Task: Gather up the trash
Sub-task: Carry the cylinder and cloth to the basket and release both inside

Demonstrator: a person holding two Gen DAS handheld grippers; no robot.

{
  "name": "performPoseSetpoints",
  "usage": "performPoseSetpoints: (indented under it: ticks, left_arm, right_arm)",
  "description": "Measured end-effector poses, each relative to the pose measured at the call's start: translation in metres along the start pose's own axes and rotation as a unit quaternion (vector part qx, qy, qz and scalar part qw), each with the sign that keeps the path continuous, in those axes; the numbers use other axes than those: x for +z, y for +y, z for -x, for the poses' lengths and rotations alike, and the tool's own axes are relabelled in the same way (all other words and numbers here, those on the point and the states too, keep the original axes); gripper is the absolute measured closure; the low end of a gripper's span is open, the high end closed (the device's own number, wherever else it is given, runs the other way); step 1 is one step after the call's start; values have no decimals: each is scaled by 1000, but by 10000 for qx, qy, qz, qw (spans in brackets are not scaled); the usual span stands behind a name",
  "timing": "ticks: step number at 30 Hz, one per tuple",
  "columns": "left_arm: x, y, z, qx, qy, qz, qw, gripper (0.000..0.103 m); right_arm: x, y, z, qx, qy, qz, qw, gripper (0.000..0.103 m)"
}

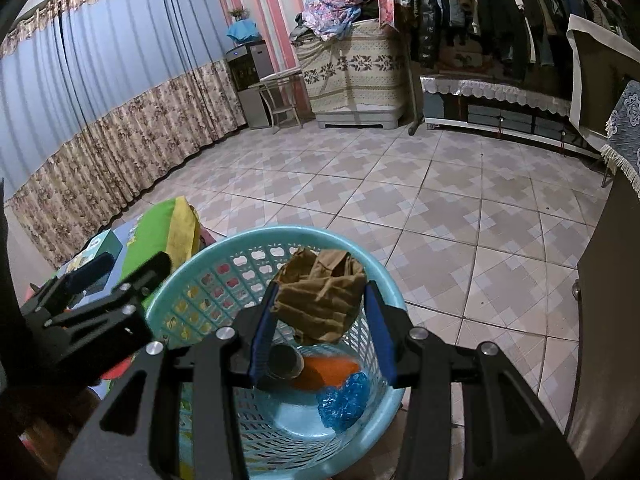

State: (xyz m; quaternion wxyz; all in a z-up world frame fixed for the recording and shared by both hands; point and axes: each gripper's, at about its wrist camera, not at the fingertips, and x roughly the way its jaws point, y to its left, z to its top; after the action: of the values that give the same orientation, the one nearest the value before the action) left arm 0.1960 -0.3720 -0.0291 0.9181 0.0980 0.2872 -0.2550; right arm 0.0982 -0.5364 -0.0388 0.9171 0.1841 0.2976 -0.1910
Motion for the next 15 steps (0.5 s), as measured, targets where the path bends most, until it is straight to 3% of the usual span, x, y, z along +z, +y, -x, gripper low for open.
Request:
performPoseSetpoints:
  ticks: [11, 15]
  left_arm:
    - [3, 46, 20, 378, -180, 426, 9982, 10]
    - [3, 58, 24, 487, -203, 550, 9971, 9]
  right_arm:
    - [-10, 32, -14, 23, 78, 351, 9994, 59]
    - [-11, 42, -16, 61, 53, 380, 9992, 53]
